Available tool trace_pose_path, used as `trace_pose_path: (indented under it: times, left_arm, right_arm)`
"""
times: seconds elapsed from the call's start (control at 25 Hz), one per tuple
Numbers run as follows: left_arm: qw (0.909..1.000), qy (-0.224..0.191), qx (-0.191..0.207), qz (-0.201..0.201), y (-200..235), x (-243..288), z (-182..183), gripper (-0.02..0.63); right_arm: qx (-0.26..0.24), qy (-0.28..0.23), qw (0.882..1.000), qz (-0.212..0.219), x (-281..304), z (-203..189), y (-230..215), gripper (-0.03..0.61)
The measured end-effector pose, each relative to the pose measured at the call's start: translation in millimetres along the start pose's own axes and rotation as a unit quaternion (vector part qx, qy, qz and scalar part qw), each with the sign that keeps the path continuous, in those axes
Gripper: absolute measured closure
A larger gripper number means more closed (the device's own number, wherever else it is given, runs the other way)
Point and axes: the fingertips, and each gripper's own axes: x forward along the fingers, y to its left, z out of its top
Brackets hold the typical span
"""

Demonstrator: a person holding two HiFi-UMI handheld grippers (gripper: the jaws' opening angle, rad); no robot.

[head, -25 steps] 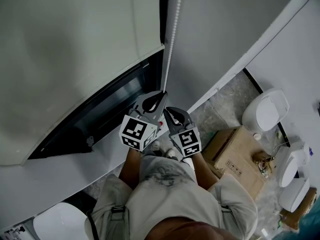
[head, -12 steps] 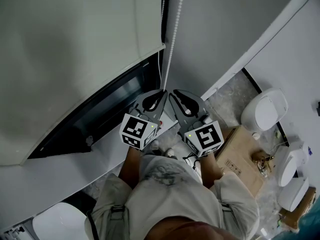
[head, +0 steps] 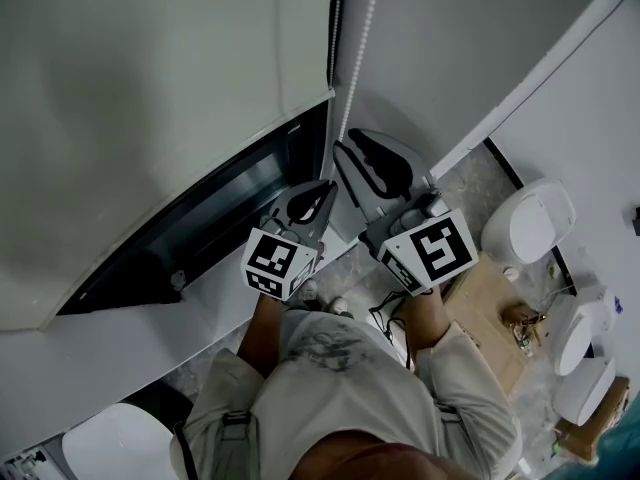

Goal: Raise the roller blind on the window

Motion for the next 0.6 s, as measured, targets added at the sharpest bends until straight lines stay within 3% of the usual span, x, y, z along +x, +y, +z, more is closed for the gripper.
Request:
trace_pose_path:
  times: [0.2, 0.4, 0.6]
  left_arm:
    - [1.0, -0.001, 0.0, -0.003, -2.7, -0.3, -0.2, 0.603]
    - [1.0, -0.003, 0.0, -0.005, -4.0, 0.9, 2.1, 0.603]
    - [1.0, -0.001, -0.001, -0.004, -0.9, 0.5, -3.3, 0.603]
  right_arm:
    - [-0.002, -0.012, 1.0, 0.001, 9.2, 19.9, -6.2, 0.486]
    - [-0.009, -0.012, 1.0, 0.002, 14.2, 26.9, -7.0, 0.565]
    - [0.01, -0.019, 1.0, 0.006, 14.0, 21.0, -5.1, 0.568]
